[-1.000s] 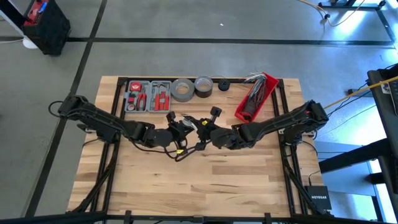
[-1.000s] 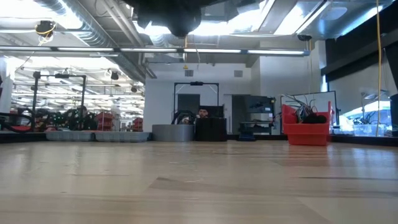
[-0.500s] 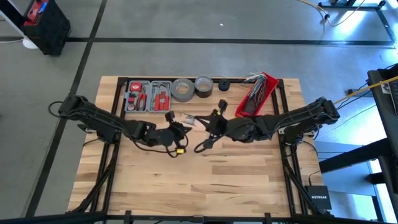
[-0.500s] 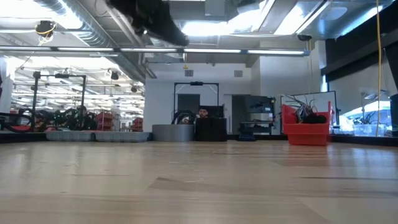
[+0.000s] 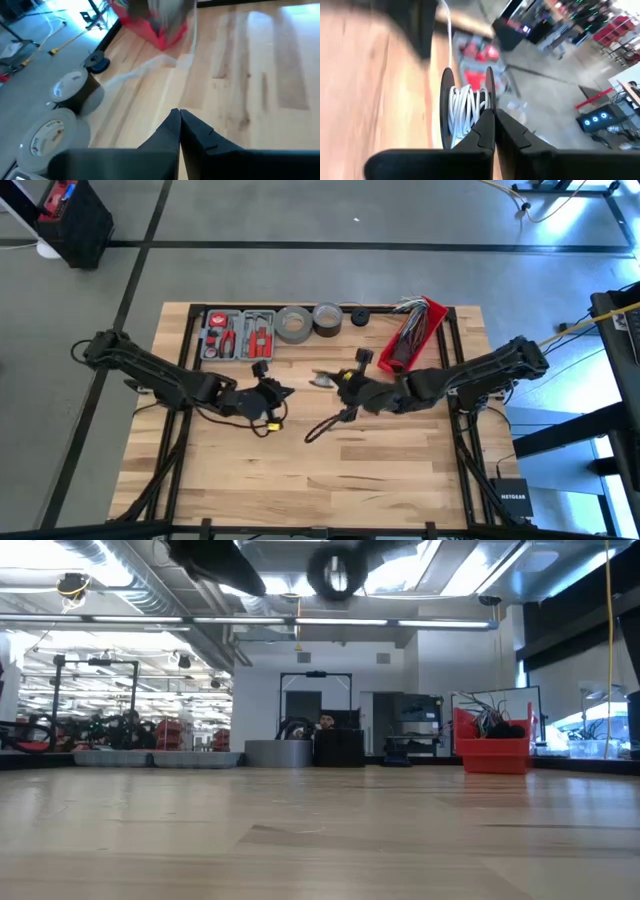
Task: Coil cords
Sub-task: Coil the white wire onto the spool
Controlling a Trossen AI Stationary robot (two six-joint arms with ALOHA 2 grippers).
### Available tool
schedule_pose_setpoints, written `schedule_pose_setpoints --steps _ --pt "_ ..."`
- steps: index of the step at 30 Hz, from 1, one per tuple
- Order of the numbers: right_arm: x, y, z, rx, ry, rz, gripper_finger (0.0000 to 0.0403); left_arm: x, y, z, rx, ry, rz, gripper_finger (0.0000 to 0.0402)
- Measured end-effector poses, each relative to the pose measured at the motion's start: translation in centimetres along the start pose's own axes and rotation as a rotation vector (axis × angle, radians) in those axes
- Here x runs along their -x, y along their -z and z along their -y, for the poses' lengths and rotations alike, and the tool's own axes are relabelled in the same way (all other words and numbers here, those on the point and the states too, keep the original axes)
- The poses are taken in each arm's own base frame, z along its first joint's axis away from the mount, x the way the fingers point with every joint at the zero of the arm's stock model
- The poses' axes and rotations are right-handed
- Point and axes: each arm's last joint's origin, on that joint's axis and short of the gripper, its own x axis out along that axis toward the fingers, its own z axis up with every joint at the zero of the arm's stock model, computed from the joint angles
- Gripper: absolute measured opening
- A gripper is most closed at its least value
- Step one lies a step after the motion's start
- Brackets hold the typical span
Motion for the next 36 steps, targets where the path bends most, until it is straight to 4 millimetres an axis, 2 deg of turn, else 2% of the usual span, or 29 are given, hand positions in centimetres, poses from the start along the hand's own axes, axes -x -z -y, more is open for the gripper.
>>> schedule_pose_setpoints --steps 3,7,10,18,21,27,36 --pt "-1.5 2.3 -1.8 0.076 -0.015 -0.055 0.0005 1.2 0.0 0.0 0.022 0.024 0.003 0.0000" --pt "-3.8 5.0 -4.2 0.167 -0.014 -0.073 0.0005 1.5 0.3 0.0 0.008 0.027 -0.020 0.0000" --pt "-5.4 6.9 -6.0 0.230 -0.017 -0.074 0.0005 1.2 0.8 -0.1 0.004 0.013 -0.062 0.0000" --pt "-9.3 9.7 -9.8 0.366 -0.032 -0.049 0.0005 -0.5 1.2 -0.4 -0.006 -0.036 -0.105 0.0000" --pt "-10.7 10.7 -10.5 0.408 -0.031 -0.052 0.0005 -1.7 1.6 -0.4 -0.018 -0.058 -0.144 0.0000" --pt "-12.7 12.3 -10.7 0.368 -0.019 -0.077 0.0010 -4.3 3.1 0.7 -0.072 -0.085 -0.232 0.0000" --pt "-12.8 12.4 -11.0 0.319 -0.057 -0.075 0.0080 -8.2 4.5 2.2 -0.123 -0.074 -0.258 0.0000"
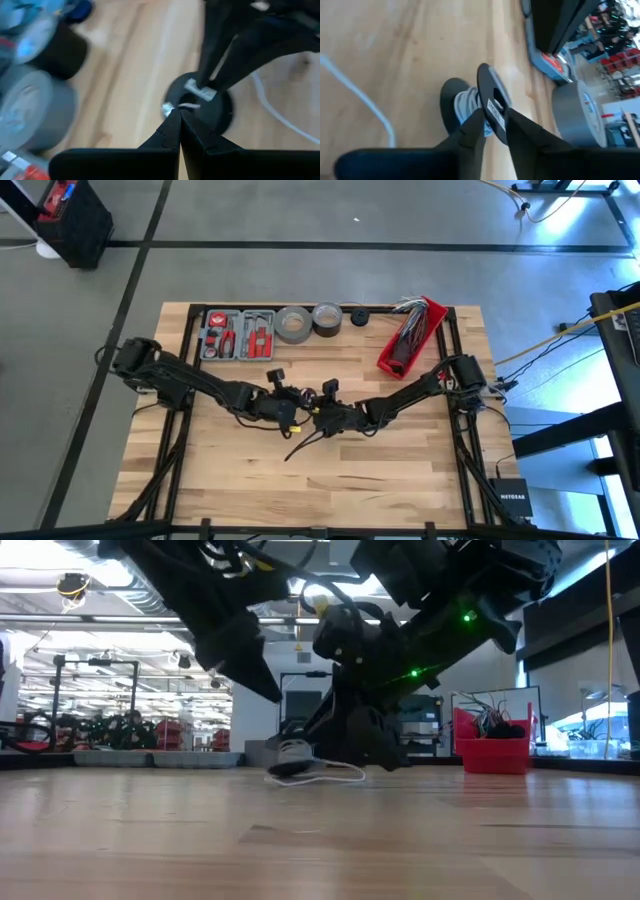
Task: Coil cords
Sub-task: Coil the white wire onto the spool, then uncoil the white wire from the spool
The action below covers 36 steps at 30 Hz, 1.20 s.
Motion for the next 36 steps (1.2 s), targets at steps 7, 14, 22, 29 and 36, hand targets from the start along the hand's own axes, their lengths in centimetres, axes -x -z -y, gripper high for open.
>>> schedule_pose_setpoints --steps 7,14,22,29,36 --pt "0.3 0.0 -0.4 0.017 0.018 -0.016 0.0122 -1.3 0.1 0.8 -0.045 0.142 -0.014 0.0000" --pt "0.8 0.0 -0.9 0.089 0.071 -0.055 0.0126 -1.3 0.2 1.2 -0.086 0.154 -0.016 0.0001" --pt "0.8 0.5 -0.9 0.105 0.078 -0.110 0.0127 -3.3 1.1 2.6 -0.236 0.143 -0.033 0.0077" --pt "0.9 1.1 -1.0 0.123 0.085 -0.161 0.0127 -4.1 1.6 2.9 -0.416 0.085 -0.048 0.0132" --pt "0.9 1.2 -1.0 0.127 0.092 -0.169 0.0127 -3.5 1.3 3.3 -0.492 -0.053 -0.013 0.0135"
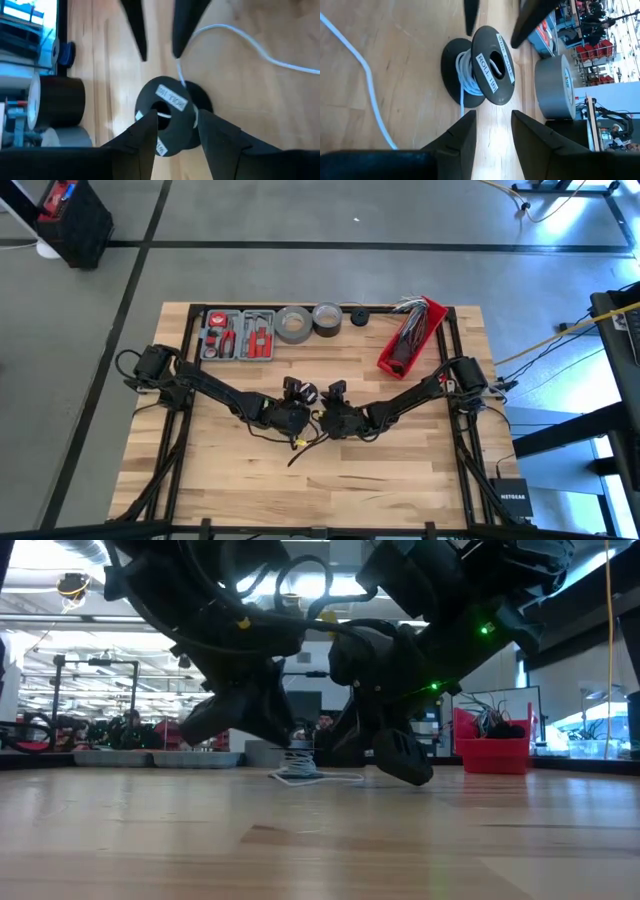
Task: Coil cords
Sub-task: Uncoil the white wire from the spool
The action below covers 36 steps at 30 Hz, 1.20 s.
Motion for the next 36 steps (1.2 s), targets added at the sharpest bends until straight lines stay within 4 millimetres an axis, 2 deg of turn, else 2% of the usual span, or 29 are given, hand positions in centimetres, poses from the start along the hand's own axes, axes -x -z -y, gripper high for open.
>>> schedule_pose_setpoints --steps 4,14,19,26,36 --pt "0.0 0.0 0.0 0.000 -0.006 0.003 0.0127 -0.3 0.2 -0.3 0.025 -0.002 -0.014 0.0135" --pt "0.0 0.0 0.0 -0.001 -0.007 0.005 0.0127 -2.6 1.1 0.3 -0.002 -0.018 -0.083 0.0135" --pt "0.0 0.0 0.0 -0.001 -0.010 0.006 0.0127 -2.8 0.8 0.1 0.003 -0.089 -0.070 0.0123" --pt "0.0 -0.1 -0.1 -0.001 -0.030 0.015 0.0127 -2.9 0.6 -0.2 0.005 -0.099 -0.061 0.0102" --pt "0.0 -0.1 -0.1 -0.005 -0.029 0.019 0.0127 -4.5 1.4 -1.2 0.050 -0.106 -0.106 0.0096"
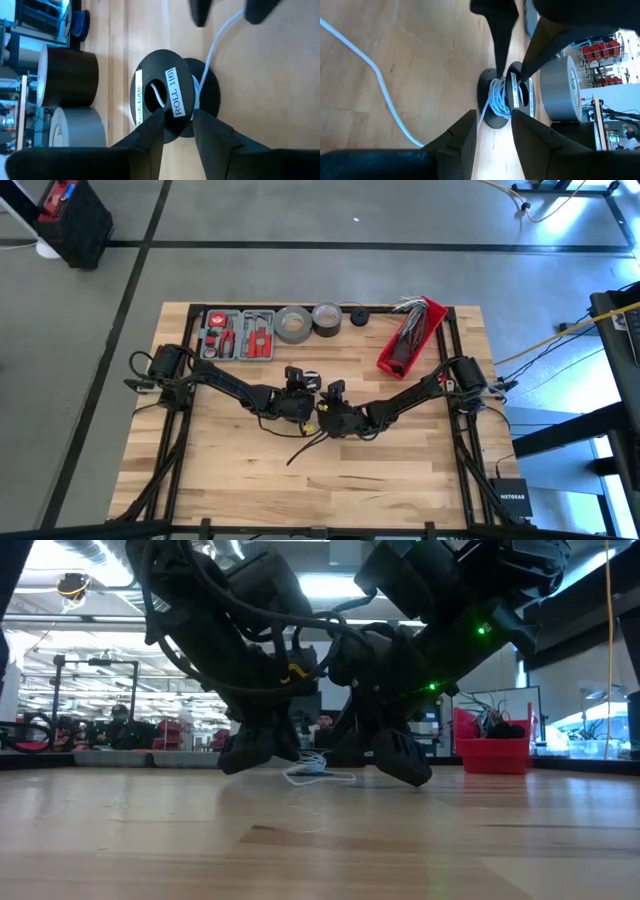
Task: Coil cords
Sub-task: Uncoil the white wire from the spool
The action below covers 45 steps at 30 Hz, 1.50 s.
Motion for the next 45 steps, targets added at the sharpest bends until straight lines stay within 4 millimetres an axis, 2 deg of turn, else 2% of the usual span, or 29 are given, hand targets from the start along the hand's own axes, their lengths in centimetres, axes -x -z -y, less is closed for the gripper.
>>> schedule_pose_setpoints --steps 3,7,10,13,18,23,28,31,33,36,41,45 --pt "0.0 0.0 0.0 -0.001 0.000 0.001 0.0127 0.0 -0.2 -0.1 0.016 -0.004 0.015 0.0073" --pt "0.0 0.0 0.0 0.004 0.015 -0.004 0.0127 0.1 -0.3 -0.1 0.025 -0.018 0.019 0.0014" --pt "1.0 -0.3 0.4 0.053 0.068 -0.027 0.0127 0.6 -0.3 -0.3 0.055 -0.015 0.016 0.0012" --pt "3.2 -0.9 1.2 0.066 0.079 -0.015 0.0127 2.4 -0.7 -1.2 0.083 -0.007 0.023 0.0004" --pt "7.7 -1.9 3.8 -0.022 0.035 0.074 0.0127 6.4 -1.2 -3.7 0.205 -0.004 0.100 0.0002" --pt "12.2 -2.5 7.8 -0.137 0.037 0.188 0.0127 9.8 -1.3 -6.8 0.321 -0.015 0.200 0.0002" --pt "14.8 -2.3 11.7 -0.327 0.071 0.285 0.0127 12.7 -0.9 -9.3 0.443 -0.032 0.289 0.0002" --pt "15.2 -2.1 13.3 -0.576 -0.005 0.343 0.0127 13.3 -0.4 -9.2 0.486 -0.090 0.285 0.0001" --pt "14.7 -2.0 14.0 -0.707 -0.067 0.365 0.0127 13.2 -0.1 -8.7 0.466 -0.132 0.265 0.0002" --pt "13.5 -1.7 14.2 -0.747 -0.114 0.341 0.0127 13.2 0.1 -8.3 0.441 -0.139 0.246 0.0001" --pt "11.3 -1.8 13.1 -0.748 -0.284 0.325 0.0127 13.7 0.0 -7.8 0.451 -0.140 0.259 0.0002" --pt "10.0 -1.8 13.1 -0.764 -0.256 0.315 0.0127 13.8 0.1 -7.8 0.447 -0.152 0.257 0.0002"
